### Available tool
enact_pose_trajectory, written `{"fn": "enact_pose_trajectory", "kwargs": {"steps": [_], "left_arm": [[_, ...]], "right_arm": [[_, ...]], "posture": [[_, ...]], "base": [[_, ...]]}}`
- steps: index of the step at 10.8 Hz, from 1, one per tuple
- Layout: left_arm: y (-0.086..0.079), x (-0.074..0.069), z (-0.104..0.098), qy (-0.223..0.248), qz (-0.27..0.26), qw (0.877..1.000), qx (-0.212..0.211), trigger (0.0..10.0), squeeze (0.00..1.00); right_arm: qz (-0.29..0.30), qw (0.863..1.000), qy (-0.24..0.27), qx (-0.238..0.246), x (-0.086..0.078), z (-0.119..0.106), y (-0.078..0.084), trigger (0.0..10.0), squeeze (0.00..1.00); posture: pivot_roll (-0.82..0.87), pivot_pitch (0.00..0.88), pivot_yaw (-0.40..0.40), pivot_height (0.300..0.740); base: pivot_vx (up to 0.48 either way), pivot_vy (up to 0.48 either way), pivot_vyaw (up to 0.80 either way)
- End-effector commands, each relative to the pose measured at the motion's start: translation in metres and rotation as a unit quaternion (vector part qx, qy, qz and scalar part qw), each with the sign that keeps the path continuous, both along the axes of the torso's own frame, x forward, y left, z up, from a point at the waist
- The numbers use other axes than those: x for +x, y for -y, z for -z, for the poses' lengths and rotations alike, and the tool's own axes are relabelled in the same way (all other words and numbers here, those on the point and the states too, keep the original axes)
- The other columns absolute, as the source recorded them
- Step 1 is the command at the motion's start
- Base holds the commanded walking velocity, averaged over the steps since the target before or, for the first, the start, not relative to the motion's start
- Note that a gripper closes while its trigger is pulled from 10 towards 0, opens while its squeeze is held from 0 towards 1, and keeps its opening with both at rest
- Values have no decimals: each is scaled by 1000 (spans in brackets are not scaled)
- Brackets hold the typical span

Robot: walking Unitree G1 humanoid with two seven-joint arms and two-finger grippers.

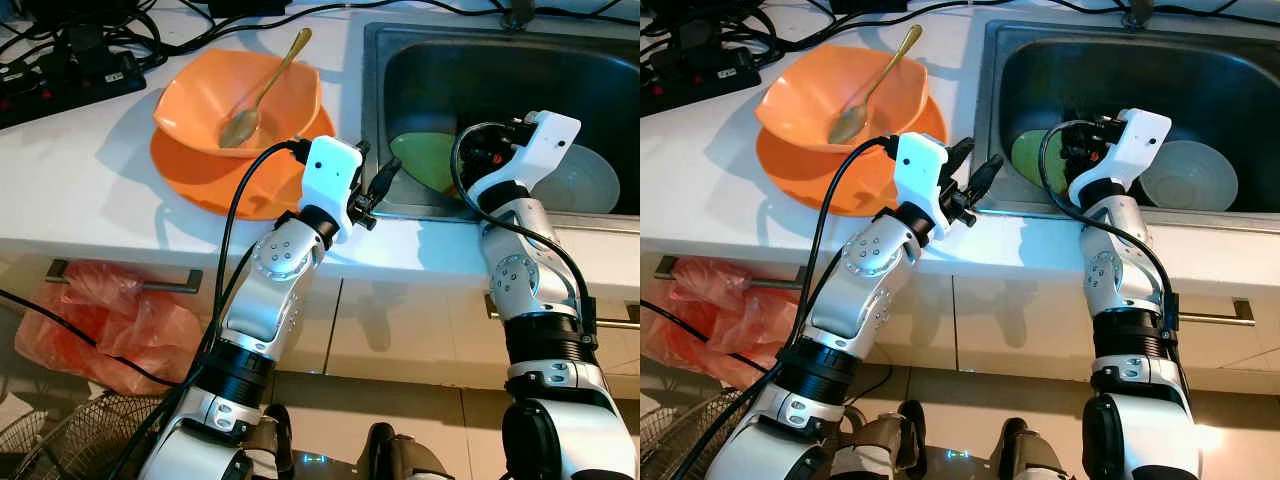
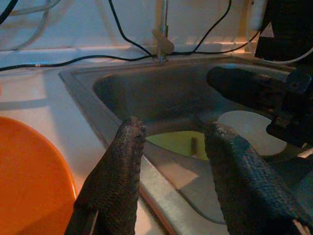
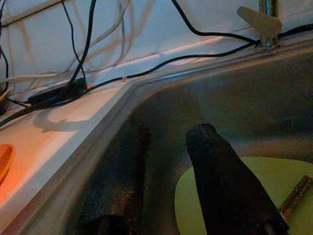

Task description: Kitchen organization

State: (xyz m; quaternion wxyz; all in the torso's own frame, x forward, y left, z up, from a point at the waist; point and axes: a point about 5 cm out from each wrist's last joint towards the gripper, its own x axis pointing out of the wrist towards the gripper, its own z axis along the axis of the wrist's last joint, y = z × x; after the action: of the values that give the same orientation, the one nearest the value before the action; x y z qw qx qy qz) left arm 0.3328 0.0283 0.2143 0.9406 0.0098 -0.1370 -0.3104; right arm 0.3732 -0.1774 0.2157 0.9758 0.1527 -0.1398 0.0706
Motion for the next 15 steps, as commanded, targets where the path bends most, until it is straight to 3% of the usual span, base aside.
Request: {"fn": "enact_pose_trajectory", "kwargs": {"steps": [1,4,7,9,13,15], "left_arm": [[2,0,3,-5,2,1000,5,10000,0],[2,-1,3,-6,4,1000,6,10000,0],[3,0,3,-5,2,1000,4,10000,0],[3,0,3,-6,1,1000,3,10000,0],[-3,1,3,4,-36,999,-14,10000,0],[-6,2,1,11,-51,998,-17,10000,0]], "right_arm": [[2,1000,-19,-5,0,10,0,10000,0],[4,1000,-15,-13,-1,8,0,10000,0],[-1,999,38,-32,-5,-22,0,10000,0],[0,998,48,-35,-8,-28,-1,10000,0],[5,998,24,-52,-20,-13,8,10000,0],[3,998,18,-52,-21,-11,4,10000,0]], "posture": [[59,211,3,740],[59,211,4,740],[48,212,4,740],[48,212,3,740],[32,213,1,740],[33,211,0,740]], "base": [[0,0,0],[0,0,0],[0,0,0],[0,0,0],[0,0,0],[0,0,0]]}}
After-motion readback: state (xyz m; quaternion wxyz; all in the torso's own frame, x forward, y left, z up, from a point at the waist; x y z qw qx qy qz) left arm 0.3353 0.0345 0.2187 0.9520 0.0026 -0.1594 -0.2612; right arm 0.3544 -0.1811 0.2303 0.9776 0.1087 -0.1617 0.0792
